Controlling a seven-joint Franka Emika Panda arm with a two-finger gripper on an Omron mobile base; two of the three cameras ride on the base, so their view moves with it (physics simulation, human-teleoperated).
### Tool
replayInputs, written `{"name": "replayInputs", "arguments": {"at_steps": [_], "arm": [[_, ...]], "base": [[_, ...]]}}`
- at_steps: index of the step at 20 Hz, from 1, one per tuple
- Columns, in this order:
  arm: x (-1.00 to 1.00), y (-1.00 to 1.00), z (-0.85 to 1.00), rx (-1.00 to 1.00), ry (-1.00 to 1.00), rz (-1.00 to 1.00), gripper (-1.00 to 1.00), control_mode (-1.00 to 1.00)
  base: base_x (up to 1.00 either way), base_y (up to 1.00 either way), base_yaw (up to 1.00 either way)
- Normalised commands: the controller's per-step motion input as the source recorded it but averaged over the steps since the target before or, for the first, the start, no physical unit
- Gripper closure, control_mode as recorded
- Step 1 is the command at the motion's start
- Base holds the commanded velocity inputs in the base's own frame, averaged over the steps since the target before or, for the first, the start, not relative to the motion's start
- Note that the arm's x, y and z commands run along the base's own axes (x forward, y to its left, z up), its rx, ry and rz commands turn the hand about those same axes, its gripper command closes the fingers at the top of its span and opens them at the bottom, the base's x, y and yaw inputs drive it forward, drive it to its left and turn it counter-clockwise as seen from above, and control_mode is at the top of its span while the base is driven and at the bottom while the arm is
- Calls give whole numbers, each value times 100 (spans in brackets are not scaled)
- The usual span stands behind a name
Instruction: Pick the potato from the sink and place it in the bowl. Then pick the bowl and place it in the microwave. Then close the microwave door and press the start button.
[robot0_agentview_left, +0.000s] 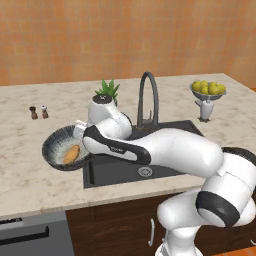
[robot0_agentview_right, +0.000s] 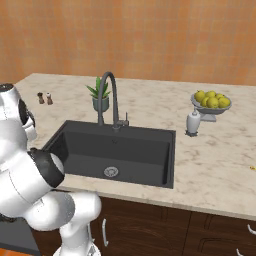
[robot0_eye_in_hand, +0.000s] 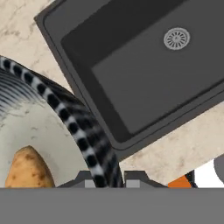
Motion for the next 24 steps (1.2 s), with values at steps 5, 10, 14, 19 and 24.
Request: {"name": "replayInputs", "arguments": {"at_steps": [5,10,14,19,24], "arm": [[-43,-100,66,21,17,-35,100,-100],[-56,-97,53,1,13,-34,100,-100],[-83,-93,53,0,6,-34,100,-100],[-87,-94,43,0,3,-33,100,-100],[-85,-81,7,0,0,-33,100,-100]], "base": [[0,0,0],[0,0,0],[0,0,0],[0,0,0],[0,0,0]]}}
